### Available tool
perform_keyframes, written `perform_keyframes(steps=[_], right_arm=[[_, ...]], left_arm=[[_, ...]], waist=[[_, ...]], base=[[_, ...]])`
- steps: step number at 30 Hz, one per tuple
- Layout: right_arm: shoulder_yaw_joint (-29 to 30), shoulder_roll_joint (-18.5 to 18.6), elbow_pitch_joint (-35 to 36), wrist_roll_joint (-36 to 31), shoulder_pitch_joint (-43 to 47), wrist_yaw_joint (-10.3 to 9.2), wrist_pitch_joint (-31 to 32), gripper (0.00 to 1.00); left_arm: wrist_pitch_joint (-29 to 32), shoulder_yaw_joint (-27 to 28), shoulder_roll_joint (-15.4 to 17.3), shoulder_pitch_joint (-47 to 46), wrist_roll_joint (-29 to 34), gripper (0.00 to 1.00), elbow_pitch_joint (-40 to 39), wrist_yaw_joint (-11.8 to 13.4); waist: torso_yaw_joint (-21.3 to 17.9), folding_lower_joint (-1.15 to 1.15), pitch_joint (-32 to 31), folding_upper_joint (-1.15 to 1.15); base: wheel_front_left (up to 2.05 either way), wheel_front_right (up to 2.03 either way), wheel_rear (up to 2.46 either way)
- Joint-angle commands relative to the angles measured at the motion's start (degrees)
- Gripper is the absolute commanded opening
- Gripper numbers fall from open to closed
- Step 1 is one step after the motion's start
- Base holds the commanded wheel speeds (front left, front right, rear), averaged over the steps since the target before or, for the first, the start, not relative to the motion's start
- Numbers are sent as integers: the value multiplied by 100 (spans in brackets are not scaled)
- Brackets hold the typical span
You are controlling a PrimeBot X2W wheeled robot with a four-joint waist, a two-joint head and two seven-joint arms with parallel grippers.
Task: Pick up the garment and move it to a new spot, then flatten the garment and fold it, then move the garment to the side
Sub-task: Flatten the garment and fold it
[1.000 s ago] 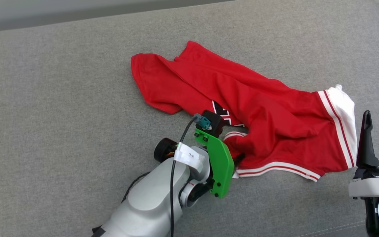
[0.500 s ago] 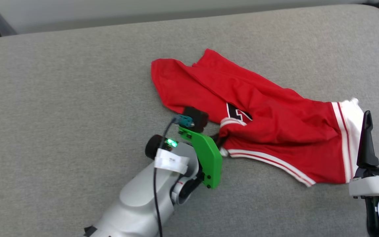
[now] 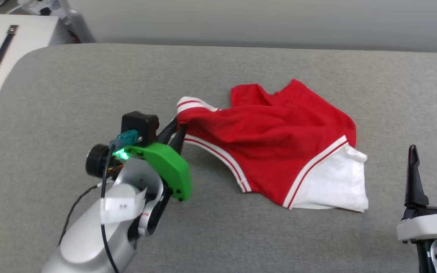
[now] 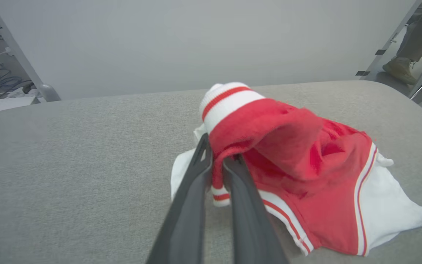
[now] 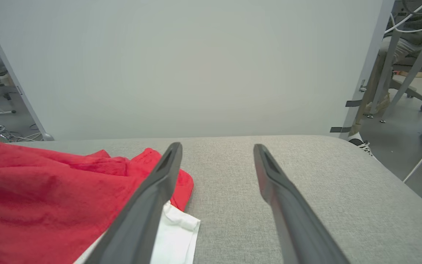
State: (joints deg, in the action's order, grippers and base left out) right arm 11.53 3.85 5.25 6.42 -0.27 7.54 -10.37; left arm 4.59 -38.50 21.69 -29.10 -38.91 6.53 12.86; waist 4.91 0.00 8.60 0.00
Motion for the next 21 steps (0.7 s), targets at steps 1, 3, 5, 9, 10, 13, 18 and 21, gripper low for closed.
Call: perform_keyframes(steps=[1, 3, 5, 9, 10, 13, 18, 21], right_arm=[[-17, 4, -13, 51, 37, -5, 6, 100], [-44, 2, -25, 50, 31, -5, 20, 100], [-71, 1, -35, 51, 20, -5, 32, 100], [-80, 11, -67, 52, 5, -5, 58, 100], [-73, 15, -78, 49, 0, -5, 62, 100], [-73, 24, -97, 48, -15, -5, 68, 100], [-79, 28, -122, 48, -38, -5, 84, 100], [-80, 27, -143, 46, -42, -5, 88, 100]], left_arm=[[-5, -5, 122, 170, 125, 0, -121, 119], [42, -69, 282, 342, 242, 0, -237, 231], [142, -239, 409, 488, 376, 0, -273, 251], [411, -703, 503, 692, 607, 0, -75, 149], [509, -855, 503, 725, 661, 0, 32, 82], [682, -1161, 401, 784, 682, 0, 337, -132], [792, -1494, 154, 768, 627, 0, 859, -511], [835, -1576, 26, 760, 565, 0, 1130, -621]], waist=[[285, 0, -143, 0], [302, 0, -127, 0], [298, 0, -99, 0], [249, 0, -39, 0], [232, 0, -27, 0], [188, 0, 3, 0], [134, 0, 34, 0], [118, 0, 31, 0]], base=[[0, 0, 0], [0, 0, 0], [0, 0, 0], [0, 0, 0], [0, 0, 0], [0, 0, 0], [0, 0, 0], [0, 0, 0]])
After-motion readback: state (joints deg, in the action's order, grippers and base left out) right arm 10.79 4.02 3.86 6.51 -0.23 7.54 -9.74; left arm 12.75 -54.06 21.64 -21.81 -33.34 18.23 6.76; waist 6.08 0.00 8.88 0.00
